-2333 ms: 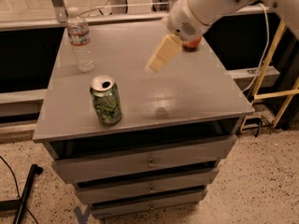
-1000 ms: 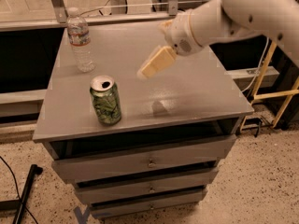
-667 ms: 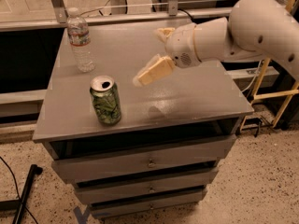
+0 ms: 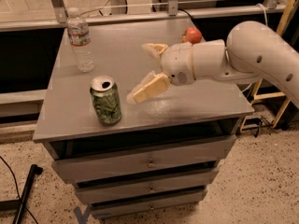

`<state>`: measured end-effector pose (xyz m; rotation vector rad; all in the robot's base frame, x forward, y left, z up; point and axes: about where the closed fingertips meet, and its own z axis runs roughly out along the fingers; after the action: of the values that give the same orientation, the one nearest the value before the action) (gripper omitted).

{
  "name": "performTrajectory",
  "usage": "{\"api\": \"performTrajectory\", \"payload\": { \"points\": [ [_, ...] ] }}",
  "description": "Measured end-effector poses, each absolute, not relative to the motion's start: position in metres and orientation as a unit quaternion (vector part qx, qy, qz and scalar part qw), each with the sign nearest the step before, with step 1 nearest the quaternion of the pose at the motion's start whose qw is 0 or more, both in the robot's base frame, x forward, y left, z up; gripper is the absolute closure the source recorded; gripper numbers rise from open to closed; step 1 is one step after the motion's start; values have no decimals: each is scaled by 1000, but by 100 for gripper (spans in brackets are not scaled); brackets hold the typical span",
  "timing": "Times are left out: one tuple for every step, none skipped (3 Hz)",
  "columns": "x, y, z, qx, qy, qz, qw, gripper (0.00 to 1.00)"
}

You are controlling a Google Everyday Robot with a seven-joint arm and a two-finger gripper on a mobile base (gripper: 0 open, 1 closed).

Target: Knock green can over

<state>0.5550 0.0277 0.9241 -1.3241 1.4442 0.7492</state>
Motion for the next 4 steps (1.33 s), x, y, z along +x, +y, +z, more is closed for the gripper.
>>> {"api": "performTrajectory", "payload": {
  "points": [
    [537, 66, 908, -557, 574, 346, 490, 0],
    [531, 94, 905, -561, 554, 369, 492, 0],
    [521, 114, 897, -561, 538, 402, 484, 0],
    [511, 117, 886, -564, 543, 419, 461, 22]
  ]
}}
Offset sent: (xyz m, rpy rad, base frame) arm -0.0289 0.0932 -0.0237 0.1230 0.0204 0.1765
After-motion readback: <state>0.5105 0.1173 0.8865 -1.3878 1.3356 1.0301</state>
